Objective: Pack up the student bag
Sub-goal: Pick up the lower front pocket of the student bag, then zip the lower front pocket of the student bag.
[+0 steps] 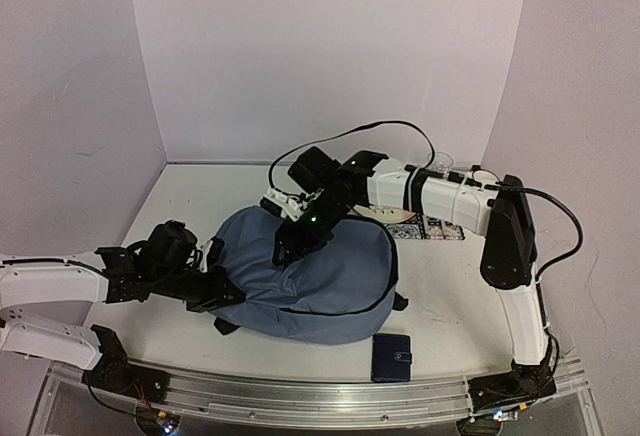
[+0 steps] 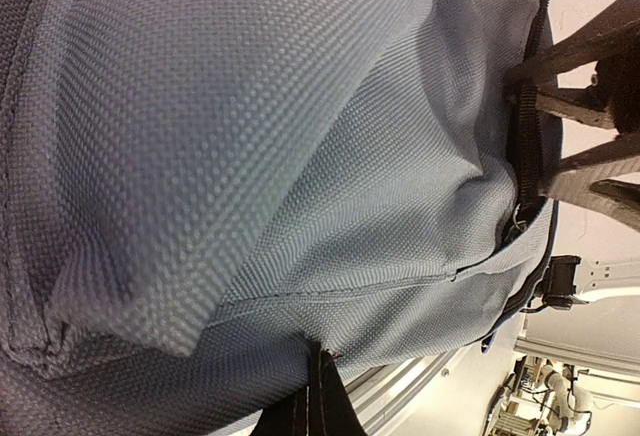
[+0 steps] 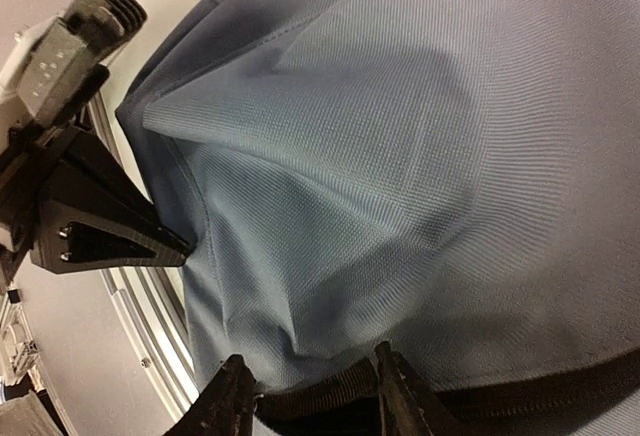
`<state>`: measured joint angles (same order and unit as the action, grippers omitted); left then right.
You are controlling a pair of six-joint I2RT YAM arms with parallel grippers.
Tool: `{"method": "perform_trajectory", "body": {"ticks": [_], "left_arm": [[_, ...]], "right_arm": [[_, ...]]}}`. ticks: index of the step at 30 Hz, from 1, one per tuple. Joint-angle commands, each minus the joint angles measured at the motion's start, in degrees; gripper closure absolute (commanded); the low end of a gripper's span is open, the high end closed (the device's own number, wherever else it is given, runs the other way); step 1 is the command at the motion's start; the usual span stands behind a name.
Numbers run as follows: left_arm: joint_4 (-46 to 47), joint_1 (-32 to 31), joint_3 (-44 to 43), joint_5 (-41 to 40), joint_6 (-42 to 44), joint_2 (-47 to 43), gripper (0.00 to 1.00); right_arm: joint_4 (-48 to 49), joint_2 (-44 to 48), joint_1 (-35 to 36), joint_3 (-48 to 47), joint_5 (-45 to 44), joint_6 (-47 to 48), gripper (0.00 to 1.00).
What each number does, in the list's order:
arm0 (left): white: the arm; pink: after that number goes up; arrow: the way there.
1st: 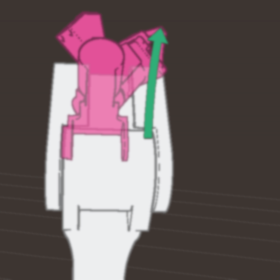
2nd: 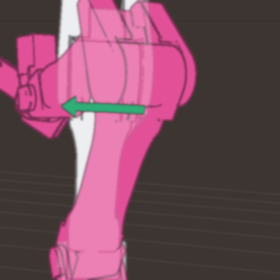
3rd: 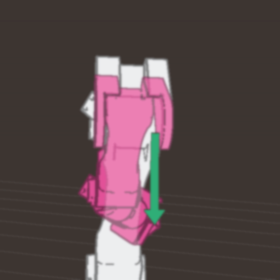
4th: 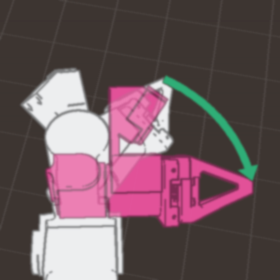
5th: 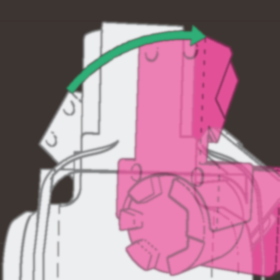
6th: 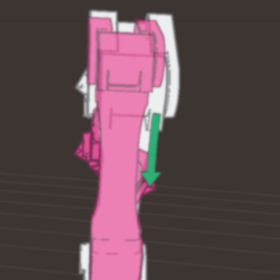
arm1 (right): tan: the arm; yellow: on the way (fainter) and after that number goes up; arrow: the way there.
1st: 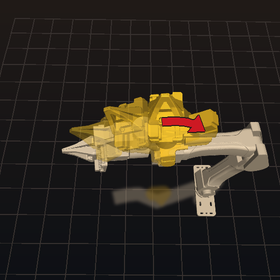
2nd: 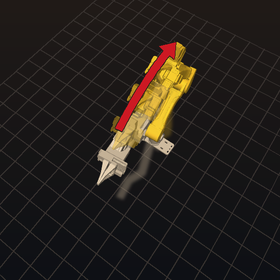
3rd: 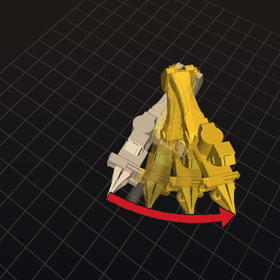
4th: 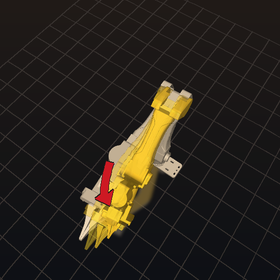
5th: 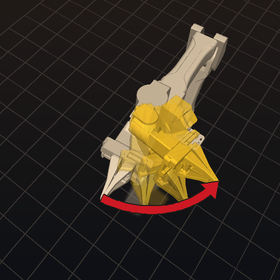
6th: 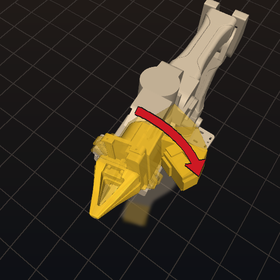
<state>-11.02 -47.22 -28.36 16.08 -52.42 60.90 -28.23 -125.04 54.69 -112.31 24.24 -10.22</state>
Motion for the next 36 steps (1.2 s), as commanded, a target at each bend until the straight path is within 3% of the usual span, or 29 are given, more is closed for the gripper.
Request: {"method": "perform_trajectory", "body": {"ticks": [1, 4, 7, 9, 17, 29, 33, 36], "left_arm": [[-2.42, -0.50, -1.44, 0.95, 1.18, 0.07, 1.00], [-2.42, -0.50, -1.32, 0.98, 1.11, 0.04, 1.00], [-2.42, -0.51, -0.86, 1.06, 0.86, -0.14, 1.00], [-2.48, -0.50, -0.50, 1.14, 0.64, -0.36, 1.00], [-4.53, -0.50, 2.24, 1.77, -0.97, -2.82, 1.00], [-11.66, -0.50, 6.19, -1.36, -5.40, -10.67, 1.00], [-12.36, -0.50, 5.56, -3.48, -5.24, -14.10, 1.00], [-12.35, -0.49, 1.16, -6.29, -1.90, -14.90, 0.91]], "right_arm": [[-2.94, -2.80, 0.39, -2.51, 0.57, -0.01, 0.60], [-3.52, -3.26, 0.41, -3.20, 0.35, 0.47, 0.69], [-3.62, -2.84, 0.34, -4.16, -1.34, 0.86, 0.94], [-3.78, -2.28, 0.04, -5.83, -3.88, 1.20, 1.00], [-1.36, 1.21, -5.55, -10.99, -16.79, 3.78, 1.00], [9.43, -0.06, -14.52, -6.51, -23.86, 2.53, 1.00], [12.27, 0.84, -14.66, -5.50, -15.47, 2.01, 1.00], [12.55, 1.55, -12.26, -4.65, -11.70, 3.37, 1.00]]}}
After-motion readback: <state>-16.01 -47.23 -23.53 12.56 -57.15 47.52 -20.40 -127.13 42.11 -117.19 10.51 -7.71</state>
